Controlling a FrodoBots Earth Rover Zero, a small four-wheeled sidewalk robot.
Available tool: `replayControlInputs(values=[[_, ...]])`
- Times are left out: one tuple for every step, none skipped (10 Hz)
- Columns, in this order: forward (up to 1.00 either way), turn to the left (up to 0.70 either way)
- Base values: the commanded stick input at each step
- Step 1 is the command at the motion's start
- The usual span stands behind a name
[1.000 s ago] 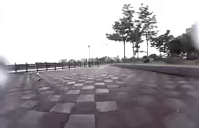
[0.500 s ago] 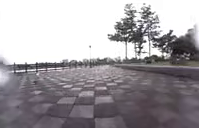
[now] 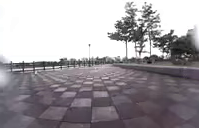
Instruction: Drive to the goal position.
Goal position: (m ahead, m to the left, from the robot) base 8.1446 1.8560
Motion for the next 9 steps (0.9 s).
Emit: replayControlInputs(values=[[1.00, 0.25], [1.00, 0.25], [1.00, 0.19], [1.00, 0.03], [1.00, 0.00], [1.00, 0.00], [1.00, 0.00], [1.00, 0.00], [1.00, 0.00]])
